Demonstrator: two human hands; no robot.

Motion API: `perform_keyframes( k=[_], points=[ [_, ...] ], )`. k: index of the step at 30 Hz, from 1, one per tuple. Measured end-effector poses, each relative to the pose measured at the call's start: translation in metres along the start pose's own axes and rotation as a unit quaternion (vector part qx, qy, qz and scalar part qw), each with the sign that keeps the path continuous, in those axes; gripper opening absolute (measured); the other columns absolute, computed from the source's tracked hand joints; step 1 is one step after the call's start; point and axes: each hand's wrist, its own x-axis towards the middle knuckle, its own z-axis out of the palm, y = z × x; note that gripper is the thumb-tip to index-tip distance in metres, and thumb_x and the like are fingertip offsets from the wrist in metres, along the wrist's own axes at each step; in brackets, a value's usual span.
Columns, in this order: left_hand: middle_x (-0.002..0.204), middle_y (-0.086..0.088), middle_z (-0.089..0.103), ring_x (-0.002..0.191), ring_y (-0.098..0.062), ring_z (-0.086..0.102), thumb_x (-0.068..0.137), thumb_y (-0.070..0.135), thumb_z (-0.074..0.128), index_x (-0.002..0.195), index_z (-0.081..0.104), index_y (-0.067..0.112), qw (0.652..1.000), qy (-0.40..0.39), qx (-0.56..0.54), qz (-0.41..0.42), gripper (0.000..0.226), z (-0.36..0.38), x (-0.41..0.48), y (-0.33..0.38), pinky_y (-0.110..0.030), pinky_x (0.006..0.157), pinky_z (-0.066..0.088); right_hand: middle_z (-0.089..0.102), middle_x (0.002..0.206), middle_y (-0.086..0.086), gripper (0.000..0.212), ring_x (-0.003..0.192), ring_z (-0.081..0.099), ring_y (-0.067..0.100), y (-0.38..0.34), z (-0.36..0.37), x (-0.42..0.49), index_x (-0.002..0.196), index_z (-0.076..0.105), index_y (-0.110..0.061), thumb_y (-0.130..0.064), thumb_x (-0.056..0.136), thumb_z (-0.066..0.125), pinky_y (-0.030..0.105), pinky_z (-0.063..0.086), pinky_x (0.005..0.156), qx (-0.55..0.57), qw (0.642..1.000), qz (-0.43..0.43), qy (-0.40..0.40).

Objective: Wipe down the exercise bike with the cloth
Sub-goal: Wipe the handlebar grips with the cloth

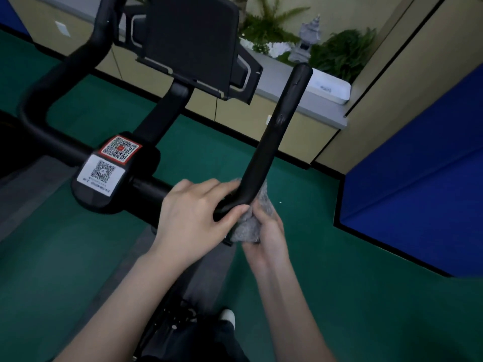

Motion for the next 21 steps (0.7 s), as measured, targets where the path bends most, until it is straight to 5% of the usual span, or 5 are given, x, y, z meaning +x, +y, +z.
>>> perform_keyframes(
  k=[8, 12, 15, 21],
  points=[
    [0.08, 0.009, 0.067, 0.06, -0.019, 0.06, 0.087, 0.057, 0.046, 0.11, 0.069, 0.022, 1.0, -0.019, -0.004, -0.004, 0.048, -0.007, 0.011, 0.005, -0.026, 0.062, 0.043, 0.071, 0.103, 0.014, 0.025, 0.091, 0.067, 0.024, 0.005, 0.013, 0.0, 0.117, 0.062, 0.0, -0.008, 0.093, 0.057, 0.035, 0.055, 0.083, 0.004, 0.987, -0.142, 0.074],
    [0.094, 0.005, 0.069, 0.075, -0.026, 0.065, 0.087, 0.062, 0.041, 0.117, 0.065, 0.021, 0.996, -0.051, -0.043, -0.06, 0.056, -0.006, 0.028, 0.011, -0.034, 0.066, 0.049, 0.072, 0.107, 0.009, 0.016, 0.103, 0.067, 0.023, 0.002, 0.013, 0.002, 0.104, 0.069, -0.01, -0.006, 0.089, 0.064, 0.041, 0.051, 0.097, -0.093, 0.956, -0.245, 0.13],
    [0.093, 0.006, 0.068, 0.079, -0.025, 0.066, 0.085, 0.062, 0.046, 0.111, 0.065, 0.025, 0.994, -0.057, -0.053, -0.077, 0.05, 0.001, 0.036, 0.016, -0.035, 0.066, 0.051, 0.068, 0.112, 0.012, 0.02, 0.109, 0.064, 0.022, -0.024, 0.021, 0.02, 0.101, 0.069, -0.014, 0.0, 0.088, 0.063, 0.039, 0.048, 0.101, -0.222, 0.907, -0.338, 0.117],
    [0.082, 0.008, 0.068, 0.071, -0.02, 0.066, 0.08, 0.053, 0.064, 0.098, 0.069, 0.025, 0.992, -0.025, -0.054, -0.113, 0.034, 0.01, 0.04, 0.021, -0.031, 0.063, 0.048, 0.064, 0.11, 0.009, 0.02, 0.108, 0.058, 0.018, -0.055, 0.013, 0.027, 0.101, 0.071, -0.005, 0.005, 0.084, 0.066, 0.021, 0.045, 0.095, -0.488, 0.744, -0.457, 0.025]
  ],
)
